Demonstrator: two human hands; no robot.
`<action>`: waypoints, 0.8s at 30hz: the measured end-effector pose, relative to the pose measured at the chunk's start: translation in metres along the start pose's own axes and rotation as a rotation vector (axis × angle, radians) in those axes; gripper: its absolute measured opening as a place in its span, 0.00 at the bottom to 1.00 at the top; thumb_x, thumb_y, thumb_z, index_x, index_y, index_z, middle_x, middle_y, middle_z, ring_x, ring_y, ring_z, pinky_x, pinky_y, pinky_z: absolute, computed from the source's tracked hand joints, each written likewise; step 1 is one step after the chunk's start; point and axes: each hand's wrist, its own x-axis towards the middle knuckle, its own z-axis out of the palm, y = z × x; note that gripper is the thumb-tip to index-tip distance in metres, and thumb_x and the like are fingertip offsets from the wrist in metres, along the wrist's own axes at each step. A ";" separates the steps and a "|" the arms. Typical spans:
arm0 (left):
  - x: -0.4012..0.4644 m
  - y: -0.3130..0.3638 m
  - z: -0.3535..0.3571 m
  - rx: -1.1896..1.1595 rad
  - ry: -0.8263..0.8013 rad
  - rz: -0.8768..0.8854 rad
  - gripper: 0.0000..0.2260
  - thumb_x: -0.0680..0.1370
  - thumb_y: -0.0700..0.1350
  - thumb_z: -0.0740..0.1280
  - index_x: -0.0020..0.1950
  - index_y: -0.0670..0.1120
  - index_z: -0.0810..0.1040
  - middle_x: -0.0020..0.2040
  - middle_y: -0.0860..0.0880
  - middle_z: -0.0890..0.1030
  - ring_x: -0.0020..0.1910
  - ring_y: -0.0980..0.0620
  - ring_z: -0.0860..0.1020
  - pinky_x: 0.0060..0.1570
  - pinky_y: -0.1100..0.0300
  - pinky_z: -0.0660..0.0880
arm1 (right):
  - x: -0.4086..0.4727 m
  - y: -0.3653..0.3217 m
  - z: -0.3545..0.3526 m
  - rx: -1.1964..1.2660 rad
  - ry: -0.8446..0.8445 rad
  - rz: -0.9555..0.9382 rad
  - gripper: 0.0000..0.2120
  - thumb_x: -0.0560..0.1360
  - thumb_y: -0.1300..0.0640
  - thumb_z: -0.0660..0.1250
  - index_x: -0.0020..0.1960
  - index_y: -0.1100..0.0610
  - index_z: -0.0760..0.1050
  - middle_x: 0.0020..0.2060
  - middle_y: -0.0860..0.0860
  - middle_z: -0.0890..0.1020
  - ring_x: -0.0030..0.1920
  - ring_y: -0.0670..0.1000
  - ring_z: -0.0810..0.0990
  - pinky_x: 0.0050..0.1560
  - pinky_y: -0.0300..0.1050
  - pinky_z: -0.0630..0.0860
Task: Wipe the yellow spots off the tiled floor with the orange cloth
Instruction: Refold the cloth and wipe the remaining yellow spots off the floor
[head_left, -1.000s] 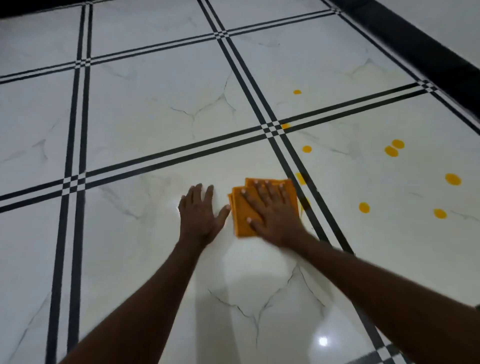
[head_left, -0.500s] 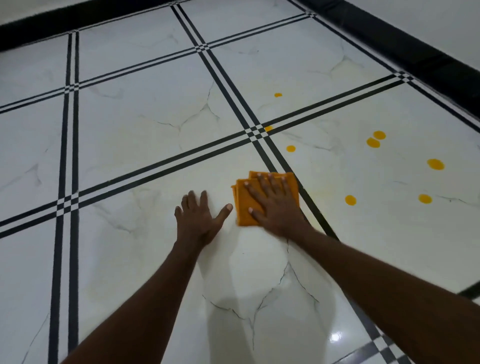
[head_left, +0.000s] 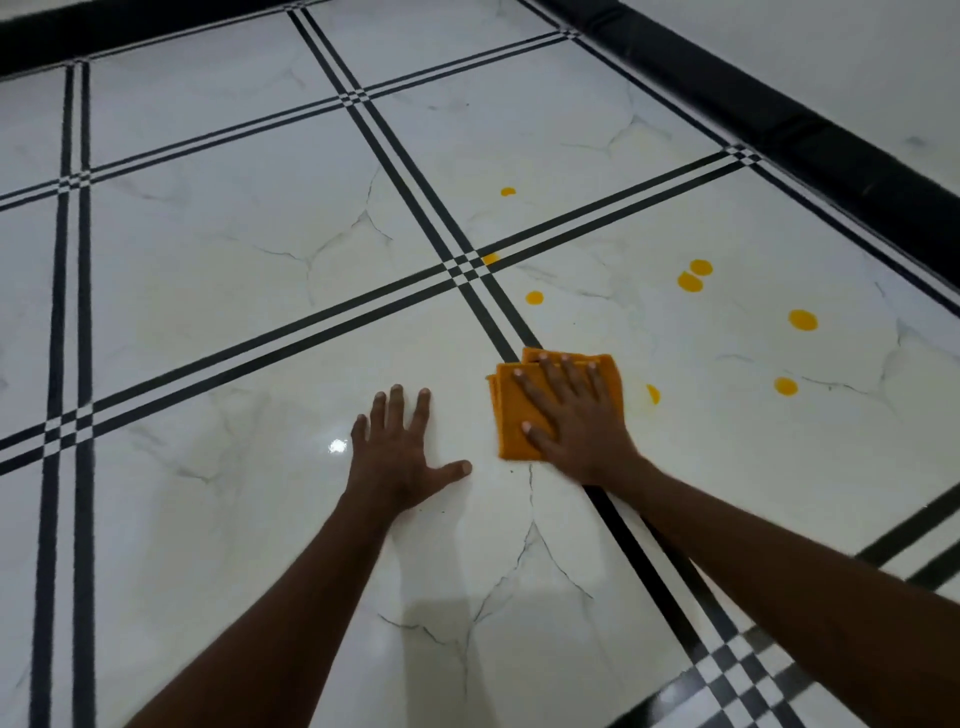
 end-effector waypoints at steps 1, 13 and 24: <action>-0.001 0.000 0.000 -0.010 0.000 -0.003 0.51 0.69 0.78 0.55 0.81 0.53 0.37 0.81 0.44 0.38 0.80 0.42 0.39 0.77 0.41 0.44 | 0.002 0.017 -0.001 -0.010 0.011 0.064 0.35 0.79 0.35 0.48 0.83 0.45 0.49 0.83 0.55 0.54 0.82 0.62 0.53 0.79 0.66 0.46; 0.005 0.073 0.005 -0.017 0.014 0.112 0.48 0.72 0.76 0.55 0.81 0.54 0.37 0.81 0.44 0.37 0.80 0.44 0.38 0.77 0.41 0.44 | -0.035 0.075 -0.007 -0.008 0.082 0.346 0.35 0.79 0.35 0.48 0.83 0.45 0.52 0.81 0.56 0.59 0.80 0.63 0.58 0.78 0.66 0.50; 0.008 0.071 -0.003 0.039 -0.042 0.110 0.50 0.69 0.77 0.58 0.81 0.54 0.38 0.81 0.45 0.39 0.80 0.43 0.42 0.76 0.42 0.47 | -0.004 0.045 -0.007 0.019 0.072 0.204 0.34 0.79 0.36 0.50 0.82 0.47 0.56 0.81 0.57 0.61 0.80 0.64 0.60 0.78 0.65 0.50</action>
